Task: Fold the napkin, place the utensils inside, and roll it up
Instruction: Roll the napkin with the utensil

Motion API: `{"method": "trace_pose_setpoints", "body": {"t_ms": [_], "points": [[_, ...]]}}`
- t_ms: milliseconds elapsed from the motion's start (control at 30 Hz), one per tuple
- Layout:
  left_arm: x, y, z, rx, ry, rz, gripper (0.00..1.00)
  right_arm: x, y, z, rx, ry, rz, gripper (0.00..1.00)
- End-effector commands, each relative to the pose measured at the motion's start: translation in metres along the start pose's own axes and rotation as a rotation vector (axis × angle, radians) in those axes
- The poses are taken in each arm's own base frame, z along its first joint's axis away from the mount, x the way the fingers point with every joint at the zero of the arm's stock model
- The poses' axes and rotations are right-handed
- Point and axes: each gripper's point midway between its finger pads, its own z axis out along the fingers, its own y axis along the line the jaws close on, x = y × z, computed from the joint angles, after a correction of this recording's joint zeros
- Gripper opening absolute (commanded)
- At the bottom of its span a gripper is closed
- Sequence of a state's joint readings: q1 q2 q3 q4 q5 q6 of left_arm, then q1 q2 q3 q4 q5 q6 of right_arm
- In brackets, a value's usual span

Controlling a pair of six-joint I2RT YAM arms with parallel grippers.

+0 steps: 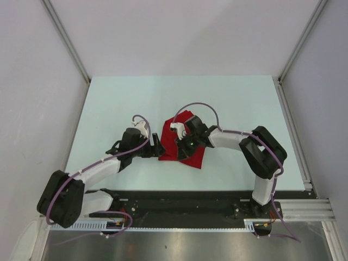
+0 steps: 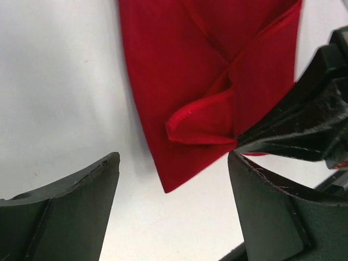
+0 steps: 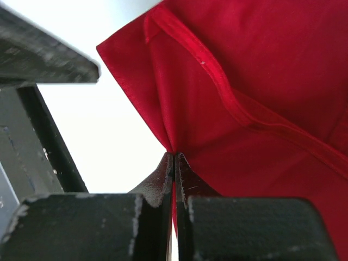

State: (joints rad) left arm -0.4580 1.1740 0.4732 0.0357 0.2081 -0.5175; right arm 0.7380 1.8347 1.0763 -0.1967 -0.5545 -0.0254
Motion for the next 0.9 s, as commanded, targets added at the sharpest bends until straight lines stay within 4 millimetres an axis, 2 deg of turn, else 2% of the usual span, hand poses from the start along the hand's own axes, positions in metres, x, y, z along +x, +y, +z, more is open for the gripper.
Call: {"method": "trace_pose_setpoints", "body": {"t_ms": [0,67,267,467,567,767,800,867], "points": [[-0.012,0.001,0.012,-0.034,-0.008,-0.021,0.86,0.0,0.011,0.003,-0.087,0.023,0.025,0.0],[-0.005,0.005,0.018,-0.056,0.028,-0.052,0.86,-0.001,0.011,0.004,-0.086,0.019,0.022,0.0],[0.007,-0.003,0.029,-0.001,0.083,-0.118,0.82,0.002,0.013,0.006,-0.087,0.021,0.014,0.0],[0.021,-0.012,0.034,0.069,0.127,-0.169,0.72,0.003,0.014,0.006,-0.084,0.019,0.002,0.0],[0.025,-0.015,0.037,0.091,0.145,-0.188,0.64,0.002,0.015,0.005,-0.075,0.017,-0.007,0.0],[0.031,-0.014,0.038,0.091,0.17,-0.199,0.35,0.001,0.013,0.007,-0.057,0.012,-0.013,0.0],[0.032,-0.013,0.038,0.086,0.174,-0.199,0.27,0.001,0.013,0.007,-0.055,0.011,-0.014,0.0],[0.032,-0.014,0.037,0.088,0.176,-0.197,0.19,-0.003,0.013,0.006,-0.048,-0.006,-0.021,0.0]]}}
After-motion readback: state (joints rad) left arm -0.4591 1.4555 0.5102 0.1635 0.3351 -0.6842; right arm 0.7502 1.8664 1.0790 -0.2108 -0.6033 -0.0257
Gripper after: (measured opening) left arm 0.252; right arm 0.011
